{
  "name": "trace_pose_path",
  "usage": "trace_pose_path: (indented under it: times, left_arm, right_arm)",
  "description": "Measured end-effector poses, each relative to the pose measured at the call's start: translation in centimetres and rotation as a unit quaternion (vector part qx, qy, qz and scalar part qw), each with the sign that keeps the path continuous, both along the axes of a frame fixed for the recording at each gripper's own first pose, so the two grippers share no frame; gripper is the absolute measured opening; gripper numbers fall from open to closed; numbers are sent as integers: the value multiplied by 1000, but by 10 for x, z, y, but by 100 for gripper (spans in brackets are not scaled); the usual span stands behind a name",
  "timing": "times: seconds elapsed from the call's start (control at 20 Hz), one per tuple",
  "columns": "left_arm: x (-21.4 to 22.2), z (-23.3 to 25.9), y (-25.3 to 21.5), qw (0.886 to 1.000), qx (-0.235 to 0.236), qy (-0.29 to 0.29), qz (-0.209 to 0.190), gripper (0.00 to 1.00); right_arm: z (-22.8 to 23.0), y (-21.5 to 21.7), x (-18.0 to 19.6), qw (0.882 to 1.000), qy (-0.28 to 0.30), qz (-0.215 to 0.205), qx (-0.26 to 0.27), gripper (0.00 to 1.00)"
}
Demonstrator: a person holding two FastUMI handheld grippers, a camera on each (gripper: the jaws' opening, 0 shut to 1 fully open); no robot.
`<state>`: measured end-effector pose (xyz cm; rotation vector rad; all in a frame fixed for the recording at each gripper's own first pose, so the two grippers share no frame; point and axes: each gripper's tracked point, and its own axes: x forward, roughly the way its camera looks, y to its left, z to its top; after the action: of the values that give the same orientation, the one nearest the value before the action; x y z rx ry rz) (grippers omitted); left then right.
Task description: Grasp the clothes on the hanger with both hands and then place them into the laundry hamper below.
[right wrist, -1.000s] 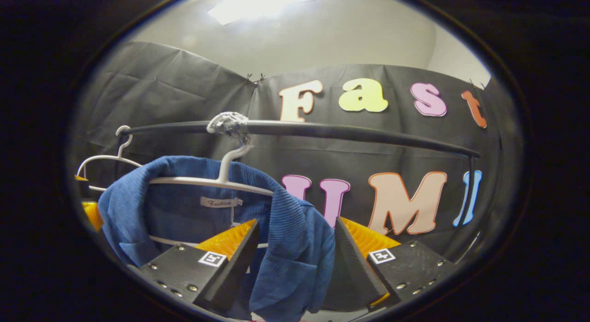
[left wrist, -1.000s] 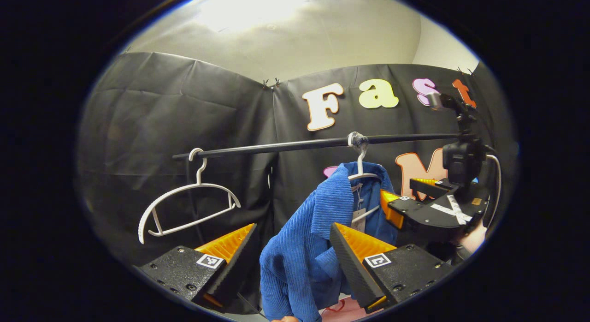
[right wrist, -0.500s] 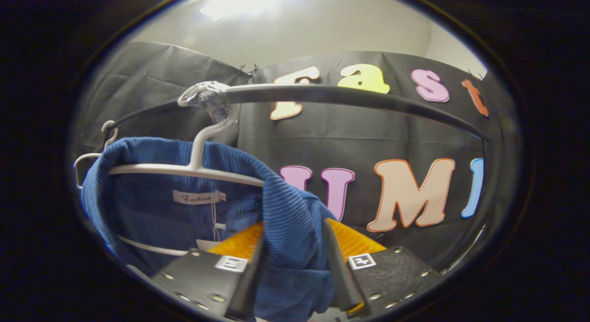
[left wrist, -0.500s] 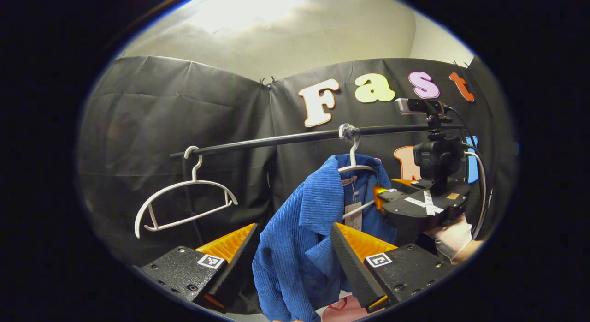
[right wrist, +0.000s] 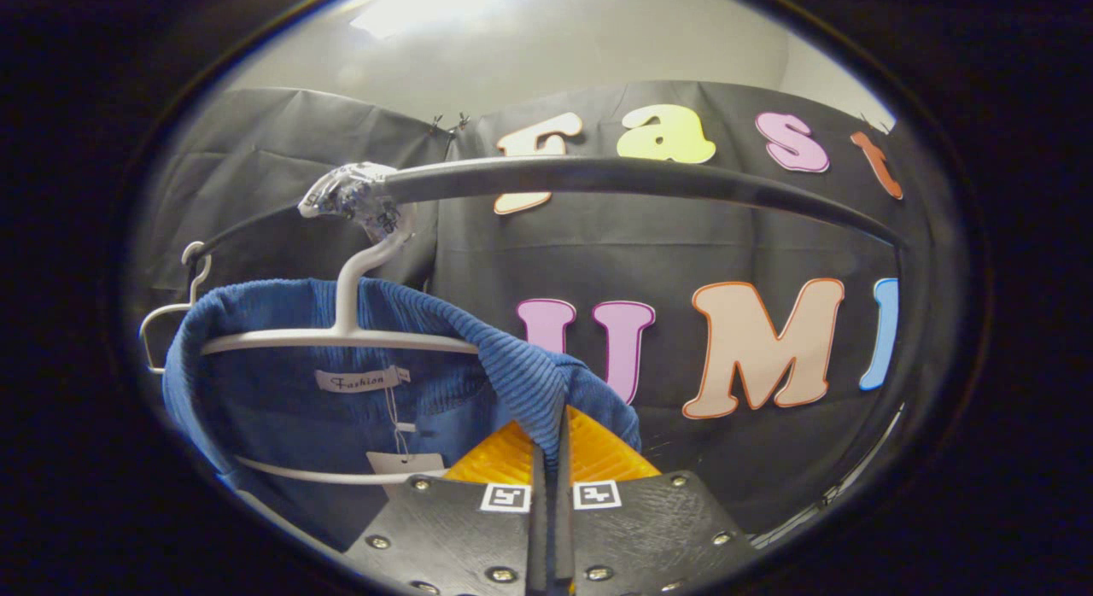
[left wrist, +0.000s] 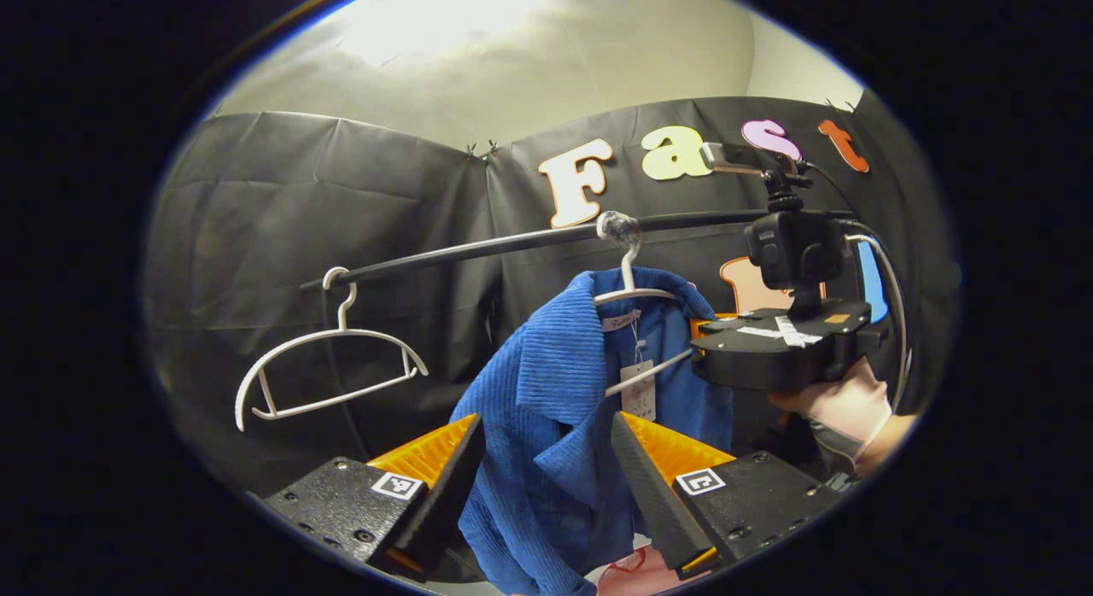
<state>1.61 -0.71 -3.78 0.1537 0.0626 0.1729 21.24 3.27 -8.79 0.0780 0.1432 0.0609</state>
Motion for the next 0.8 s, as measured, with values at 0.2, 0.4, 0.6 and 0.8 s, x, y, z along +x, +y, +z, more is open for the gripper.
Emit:
trace_pose_path:
  times: [0.2, 0.4, 0.6, 0.8]
  left_arm:
    - [15, -20, 0, 999, 18, 3, 29, 89]
    - [30, -37, 16, 995, 53, 4, 87, 89]
    - [45, -40, 34, 990, 80, -2, 116, 69]
    - [45, -37, 49, 990, 73, -10, 121, 27]
  right_arm:
    - [5, -5, -2, 1000, -5, 13, -18, 4]
    - [7, -8, -5, 1000, -1, 27, -9, 4]
    - [11, -14, -11, 999, -2, 33, -19, 4]
    - [14, -19, -10, 999, -7, 34, -27, 4]
